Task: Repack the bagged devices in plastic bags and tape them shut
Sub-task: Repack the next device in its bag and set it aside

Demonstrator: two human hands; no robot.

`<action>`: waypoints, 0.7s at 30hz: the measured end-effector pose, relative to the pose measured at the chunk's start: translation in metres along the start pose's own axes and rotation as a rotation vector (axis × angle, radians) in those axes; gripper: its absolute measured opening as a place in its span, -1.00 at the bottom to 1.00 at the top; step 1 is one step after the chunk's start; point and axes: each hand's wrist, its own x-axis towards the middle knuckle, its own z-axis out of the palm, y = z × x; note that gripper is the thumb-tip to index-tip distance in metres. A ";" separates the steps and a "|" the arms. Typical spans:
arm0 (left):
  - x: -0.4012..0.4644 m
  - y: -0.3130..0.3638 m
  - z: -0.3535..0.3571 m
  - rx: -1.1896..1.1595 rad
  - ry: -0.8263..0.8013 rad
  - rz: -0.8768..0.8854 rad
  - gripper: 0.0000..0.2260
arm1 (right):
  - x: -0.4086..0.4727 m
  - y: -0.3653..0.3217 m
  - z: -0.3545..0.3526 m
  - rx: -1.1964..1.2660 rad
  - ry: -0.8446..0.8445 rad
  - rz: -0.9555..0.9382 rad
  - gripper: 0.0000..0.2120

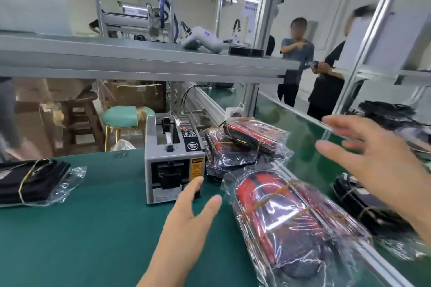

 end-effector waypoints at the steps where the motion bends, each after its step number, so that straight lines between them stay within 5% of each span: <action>1: 0.002 0.007 0.011 -0.045 -0.033 -0.010 -0.51 | 0.008 -0.017 0.019 0.037 -0.064 0.183 -0.37; 3: -0.004 0.021 0.032 -0.087 -0.162 -0.041 -0.45 | 0.046 -0.006 0.050 0.226 -0.279 0.488 -0.26; 6: -0.014 0.015 0.059 0.022 -0.249 0.039 -0.37 | 0.077 0.009 0.087 0.507 -0.295 0.874 -0.34; 8: -0.019 0.010 0.076 0.119 -0.265 0.081 -0.30 | 0.083 0.011 0.109 0.562 -0.285 0.973 -0.37; 13: -0.010 0.006 0.088 0.087 -0.120 0.018 -0.15 | 0.090 0.019 0.131 0.392 -0.229 0.889 -0.15; 16: 0.000 0.003 0.088 0.029 -0.120 -0.197 -0.04 | 0.059 0.017 0.102 0.175 -0.339 0.700 -0.22; 19: 0.008 0.000 0.091 -0.184 -0.147 -0.379 -0.36 | 0.013 0.023 0.065 -0.065 -0.547 0.519 -0.49; 21: 0.009 -0.001 0.091 -0.298 -0.123 -0.423 -0.58 | -0.017 0.020 0.051 -0.170 -0.712 0.469 -0.42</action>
